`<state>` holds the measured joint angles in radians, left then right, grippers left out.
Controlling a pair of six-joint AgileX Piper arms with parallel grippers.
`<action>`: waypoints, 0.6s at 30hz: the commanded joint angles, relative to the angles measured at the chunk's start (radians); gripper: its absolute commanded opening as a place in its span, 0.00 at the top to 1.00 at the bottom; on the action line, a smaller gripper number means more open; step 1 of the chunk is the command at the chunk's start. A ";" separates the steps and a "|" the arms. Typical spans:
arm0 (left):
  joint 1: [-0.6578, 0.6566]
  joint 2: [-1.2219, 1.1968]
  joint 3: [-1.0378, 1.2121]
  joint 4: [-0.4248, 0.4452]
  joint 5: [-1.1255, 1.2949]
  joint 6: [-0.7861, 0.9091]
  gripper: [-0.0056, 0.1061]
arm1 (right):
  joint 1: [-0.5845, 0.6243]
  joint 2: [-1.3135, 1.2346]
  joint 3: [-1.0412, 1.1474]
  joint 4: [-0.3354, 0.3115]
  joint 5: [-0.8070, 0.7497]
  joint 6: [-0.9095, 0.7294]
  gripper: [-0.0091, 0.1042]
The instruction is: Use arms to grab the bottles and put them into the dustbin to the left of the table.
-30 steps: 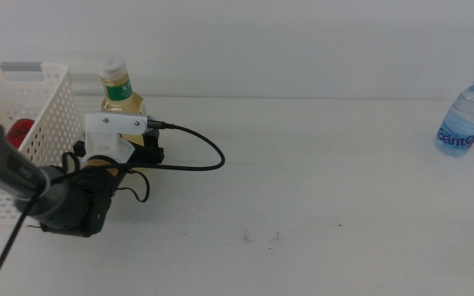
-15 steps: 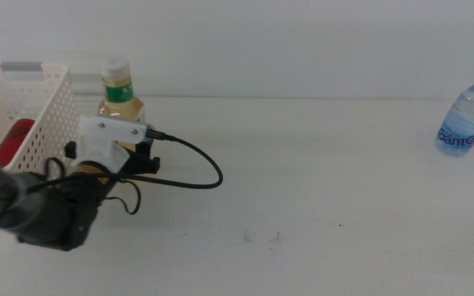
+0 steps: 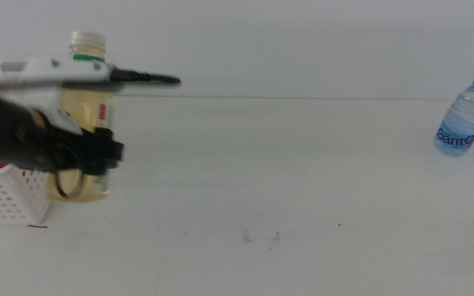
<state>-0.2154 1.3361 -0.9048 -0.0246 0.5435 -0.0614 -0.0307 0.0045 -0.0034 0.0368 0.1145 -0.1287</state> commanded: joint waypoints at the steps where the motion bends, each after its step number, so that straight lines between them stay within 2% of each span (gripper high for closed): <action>1: 0.054 -0.011 -0.153 -0.020 0.217 0.088 0.96 | -0.007 -0.005 0.003 -0.008 -0.007 -0.003 0.12; 6: 0.228 0.089 -0.472 -0.060 0.522 0.277 0.96 | -0.007 -0.005 0.003 -0.008 -0.007 -0.003 0.12; 10: 0.358 0.196 -0.651 0.011 0.678 0.328 0.96 | -0.007 -0.005 0.003 -0.008 -0.007 -0.003 0.12; 13: 0.428 0.273 -0.730 0.067 0.678 0.380 0.96 | -0.007 -0.005 0.003 -0.008 -0.007 -0.003 0.12; 18: 0.504 0.373 -0.752 0.025 0.678 0.420 0.96 | -0.007 -0.005 0.003 -0.008 -0.007 -0.003 0.12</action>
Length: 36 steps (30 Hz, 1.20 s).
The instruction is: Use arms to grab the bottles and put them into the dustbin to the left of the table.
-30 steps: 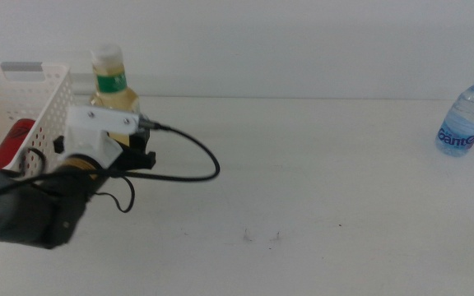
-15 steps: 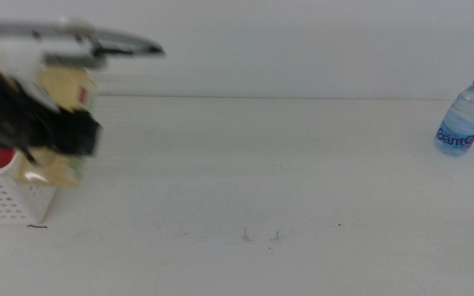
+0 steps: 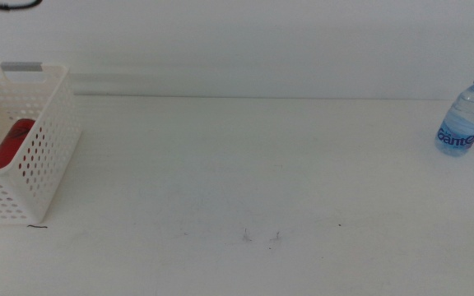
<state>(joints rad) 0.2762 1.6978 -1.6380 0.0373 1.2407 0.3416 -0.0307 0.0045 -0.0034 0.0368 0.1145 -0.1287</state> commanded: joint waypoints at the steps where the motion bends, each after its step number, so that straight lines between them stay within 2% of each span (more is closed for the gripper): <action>1: 0.020 0.034 -0.019 -0.043 -0.020 0.024 0.96 | -0.007 -0.005 0.003 -0.008 -0.007 -0.003 0.12; 8: 0.022 0.157 -0.019 -0.063 -0.050 0.047 0.96 | -0.007 -0.005 0.003 -0.008 -0.007 -0.003 0.12; 14: 0.022 0.217 -0.019 -0.117 -0.108 0.078 0.96 | -0.007 -0.005 0.003 -0.008 -0.007 -0.003 0.12; 17: 0.022 0.237 -0.019 -0.117 -0.116 0.078 0.94 | -0.007 -0.005 0.003 -0.008 -0.007 -0.003 0.12; 19: 0.022 0.252 -0.019 -0.117 -0.116 0.078 0.86 | -0.007 -0.005 0.003 -0.008 -0.007 -0.003 0.12; 21: 0.022 0.262 -0.019 -0.120 -0.116 0.078 0.72 | -0.007 -0.005 0.003 -0.008 -0.007 -0.003 0.12; 27: 0.022 0.279 -0.019 -0.124 -0.102 0.101 0.12 | -0.007 -0.005 0.003 -0.008 -0.007 -0.003 0.12; 36: 0.012 0.133 -0.017 -0.212 -0.068 0.067 0.11 | -0.007 -0.005 0.003 -0.008 -0.007 -0.003 0.12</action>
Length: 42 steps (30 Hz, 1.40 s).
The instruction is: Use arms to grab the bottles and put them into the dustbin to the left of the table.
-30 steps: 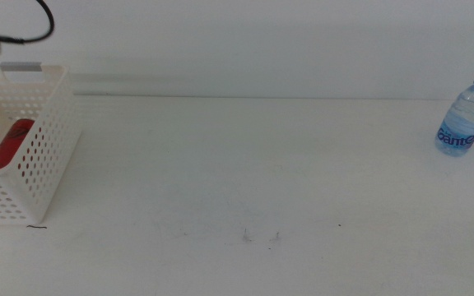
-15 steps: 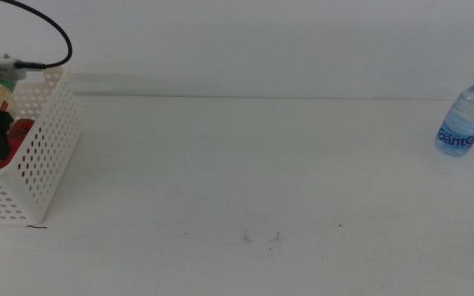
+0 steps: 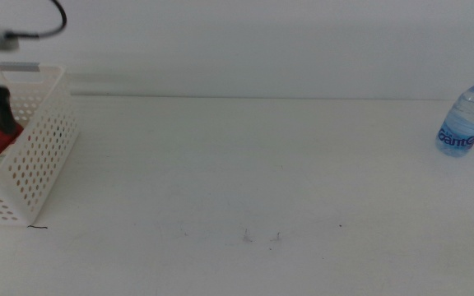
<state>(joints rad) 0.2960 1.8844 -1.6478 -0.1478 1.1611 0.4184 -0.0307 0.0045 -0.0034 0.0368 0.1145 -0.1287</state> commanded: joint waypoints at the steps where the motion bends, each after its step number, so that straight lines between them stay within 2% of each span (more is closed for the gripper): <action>1: -0.017 -0.085 -0.007 -0.035 0.018 -0.016 0.11 | -0.007 -0.005 0.003 -0.008 -0.007 -0.003 0.12; 9: -0.166 -0.362 -0.007 -0.072 0.020 -0.077 0.11 | -0.007 -0.005 0.003 -0.008 -0.007 -0.003 0.12; 17: -0.480 -0.522 -0.007 -0.079 0.032 -0.079 0.11 | -0.007 -0.005 0.003 -0.008 -0.007 -0.003 0.12; 22: -0.578 -0.617 -0.007 -0.135 0.060 -0.094 0.11 | -0.007 -0.005 0.003 -0.008 -0.007 -0.003 0.12; 33: -0.607 -0.998 0.199 -0.167 0.008 -0.112 0.11 | -0.007 -0.005 0.003 -0.008 -0.007 -0.003 0.12; 42: -0.607 -1.034 0.208 -0.219 0.043 -0.110 0.11 | -0.007 -0.005 0.003 -0.008 -0.007 -0.003 0.12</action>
<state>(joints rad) -0.3076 0.8536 -1.4446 -0.3521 1.2073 0.3161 -0.0307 0.0045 -0.0034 0.0368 0.1145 -0.1287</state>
